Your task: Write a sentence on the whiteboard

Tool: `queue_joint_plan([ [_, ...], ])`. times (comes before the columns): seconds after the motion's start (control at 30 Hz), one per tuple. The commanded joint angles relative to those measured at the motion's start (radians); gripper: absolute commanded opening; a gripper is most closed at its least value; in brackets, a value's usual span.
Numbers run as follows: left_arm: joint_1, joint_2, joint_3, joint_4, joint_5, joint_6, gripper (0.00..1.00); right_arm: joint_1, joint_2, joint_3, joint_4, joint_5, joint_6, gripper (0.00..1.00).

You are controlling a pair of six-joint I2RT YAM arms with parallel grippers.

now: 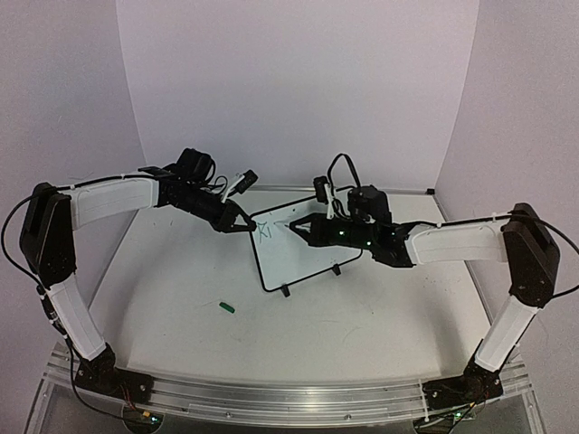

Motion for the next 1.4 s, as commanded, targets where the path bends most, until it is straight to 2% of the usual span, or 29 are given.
queue_joint_plan([
  [0.0, -0.018, 0.0, 0.012, -0.058, -0.057, 0.042, 0.0, -0.007, 0.037, 0.059, 0.031, -0.034, -0.007, 0.0],
  [0.2, -0.018, 0.003, 0.013, -0.06, -0.059, 0.043, 0.0, -0.007, 0.065, 0.068, 0.024, -0.084, -0.009, 0.0],
  [0.8, -0.019, 0.002, 0.013, -0.061, -0.062, 0.044, 0.0, -0.007, -0.013, -0.032, 0.018, 0.041, -0.002, 0.0],
  [1.37, -0.022, 0.005, 0.014, -0.061, -0.064, 0.045, 0.0, -0.005, 0.055, 0.001, -0.021, -0.067, -0.014, 0.0],
])
